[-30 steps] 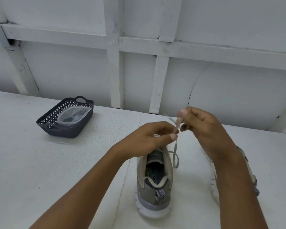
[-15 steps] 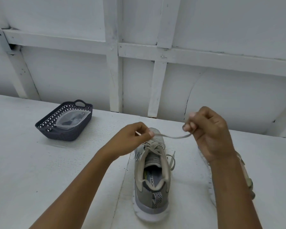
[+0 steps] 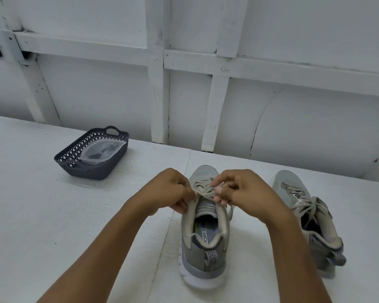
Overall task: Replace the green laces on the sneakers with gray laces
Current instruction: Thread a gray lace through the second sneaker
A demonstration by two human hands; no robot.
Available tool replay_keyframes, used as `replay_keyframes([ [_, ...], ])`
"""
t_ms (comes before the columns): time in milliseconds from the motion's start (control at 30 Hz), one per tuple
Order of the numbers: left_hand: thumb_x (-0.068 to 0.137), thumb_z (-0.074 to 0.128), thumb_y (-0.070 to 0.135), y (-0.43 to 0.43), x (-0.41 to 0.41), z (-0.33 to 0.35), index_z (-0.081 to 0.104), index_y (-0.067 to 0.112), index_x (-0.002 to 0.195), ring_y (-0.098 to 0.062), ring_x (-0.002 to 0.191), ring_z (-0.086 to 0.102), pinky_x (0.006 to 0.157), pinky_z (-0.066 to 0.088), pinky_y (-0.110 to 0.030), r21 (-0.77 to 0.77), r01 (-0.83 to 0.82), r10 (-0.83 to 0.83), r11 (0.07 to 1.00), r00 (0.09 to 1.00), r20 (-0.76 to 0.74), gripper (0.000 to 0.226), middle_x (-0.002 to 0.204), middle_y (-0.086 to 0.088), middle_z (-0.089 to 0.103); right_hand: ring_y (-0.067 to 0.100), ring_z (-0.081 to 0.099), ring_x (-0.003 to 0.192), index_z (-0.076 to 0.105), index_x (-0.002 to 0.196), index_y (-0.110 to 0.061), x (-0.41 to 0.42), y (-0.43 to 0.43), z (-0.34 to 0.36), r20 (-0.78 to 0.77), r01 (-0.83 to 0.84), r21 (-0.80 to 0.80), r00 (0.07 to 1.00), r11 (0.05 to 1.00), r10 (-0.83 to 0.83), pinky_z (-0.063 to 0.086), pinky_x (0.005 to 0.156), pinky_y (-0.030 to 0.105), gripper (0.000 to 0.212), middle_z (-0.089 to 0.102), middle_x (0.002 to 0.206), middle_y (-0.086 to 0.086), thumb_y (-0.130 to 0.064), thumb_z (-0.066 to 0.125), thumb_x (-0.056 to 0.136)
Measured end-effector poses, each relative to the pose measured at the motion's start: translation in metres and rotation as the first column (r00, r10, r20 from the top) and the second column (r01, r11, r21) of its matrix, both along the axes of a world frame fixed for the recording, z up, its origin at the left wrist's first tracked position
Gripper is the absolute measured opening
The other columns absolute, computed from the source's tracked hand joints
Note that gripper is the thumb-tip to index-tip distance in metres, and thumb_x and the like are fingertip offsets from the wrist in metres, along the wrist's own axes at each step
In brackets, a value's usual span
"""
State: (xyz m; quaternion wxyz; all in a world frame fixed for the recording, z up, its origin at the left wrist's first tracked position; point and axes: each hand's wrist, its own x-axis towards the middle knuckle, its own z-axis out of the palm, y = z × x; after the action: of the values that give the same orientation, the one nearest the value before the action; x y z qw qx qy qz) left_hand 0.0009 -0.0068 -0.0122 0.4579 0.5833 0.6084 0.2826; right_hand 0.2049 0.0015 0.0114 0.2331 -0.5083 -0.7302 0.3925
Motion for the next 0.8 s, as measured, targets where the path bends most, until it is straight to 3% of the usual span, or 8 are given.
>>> replay_keyframes([
  [167, 0.086, 0.071, 0.004, 0.0, -0.006, 0.0, 0.071, -0.01, 0.086, -0.023, 0.065, 0.068, 0.06, 0.058, -0.03, -0.077, -0.022, 0.03, 0.997, 0.993, 0.111, 0.014, 0.074, -0.017, 0.071, -0.003, 0.056, 0.059, 0.073, 0.078, -0.027, -0.012, -0.005, 0.002, 0.173, 0.016, 0.113, 0.984, 0.993, -0.035, 0.04, 0.054, 0.007, 0.015, 0.063, 0.063, -0.014, -0.016, 0.071, 0.088],
  [333, 0.086, 0.07, 0.003, -0.001, -0.007, -0.002, 0.07, -0.011, 0.088, -0.024, 0.066, 0.068, 0.061, 0.058, -0.03, -0.09, -0.031, 0.044, 0.995, 0.989, 0.143, 0.015, 0.075, -0.019, 0.071, -0.001, 0.053, 0.058, 0.073, 0.076, -0.02, -0.023, -0.008, 0.001, 0.235, 0.006, 0.224, 0.97, 0.975, -0.06, 0.039, 0.048, 0.008, 0.008, 0.06, 0.067, -0.013, -0.017, 0.075, 0.083],
  [467, 0.087, 0.07, 0.004, -0.001, -0.007, -0.002, 0.071, -0.011, 0.088, -0.025, 0.068, 0.069, 0.062, 0.058, -0.03, -0.095, -0.03, 0.043, 0.995, 0.989, 0.143, 0.015, 0.078, -0.02, 0.072, -0.008, 0.052, 0.06, 0.069, 0.079, -0.019, -0.027, -0.009, -0.003, 0.249, -0.038, 0.254, 0.968, 0.966, -0.027, 0.038, 0.055, 0.007, 0.007, 0.059, 0.068, -0.014, -0.016, 0.072, 0.085],
  [633, 0.087, 0.069, 0.003, -0.001, -0.008, -0.002, 0.07, -0.011, 0.089, -0.025, 0.068, 0.069, 0.063, 0.058, -0.03, -0.092, -0.032, 0.045, 0.995, 0.989, 0.138, 0.014, 0.08, -0.022, 0.072, 0.004, 0.062, 0.072, 0.065, 0.09, -0.024, -0.029, -0.009, -0.007, 0.193, -0.021, 0.253, 0.981, 0.967, -0.029, 0.046, 0.063, 0.013, 0.018, 0.069, 0.08, -0.006, -0.008, 0.069, 0.083],
  [700, 0.087, 0.068, 0.003, -0.001, -0.007, -0.002, 0.071, -0.01, 0.088, -0.024, 0.068, 0.069, 0.063, 0.058, -0.03, -0.09, -0.032, 0.044, 0.995, 0.99, 0.133, 0.013, 0.08, -0.021, 0.072, 0.003, 0.063, 0.076, 0.066, 0.092, -0.026, -0.031, -0.009, -0.009, 0.179, -0.016, 0.245, 0.983, 0.969, -0.029, 0.049, 0.069, 0.02, 0.02, 0.07, 0.081, -0.008, -0.009, 0.072, 0.083],
  [800, 0.087, 0.067, 0.003, -0.002, -0.007, -0.002, 0.071, -0.009, 0.087, -0.025, 0.069, 0.07, 0.064, 0.059, -0.031, -0.078, -0.033, 0.043, 0.996, 0.991, 0.125, 0.012, 0.082, -0.022, 0.073, 0.002, 0.063, 0.075, 0.067, 0.089, -0.026, -0.032, -0.009, -0.012, 0.153, -0.009, 0.239, 0.988, 0.971, -0.028, 0.049, 0.07, 0.019, 0.018, 0.069, 0.077, -0.011, -0.012, 0.076, 0.082],
])
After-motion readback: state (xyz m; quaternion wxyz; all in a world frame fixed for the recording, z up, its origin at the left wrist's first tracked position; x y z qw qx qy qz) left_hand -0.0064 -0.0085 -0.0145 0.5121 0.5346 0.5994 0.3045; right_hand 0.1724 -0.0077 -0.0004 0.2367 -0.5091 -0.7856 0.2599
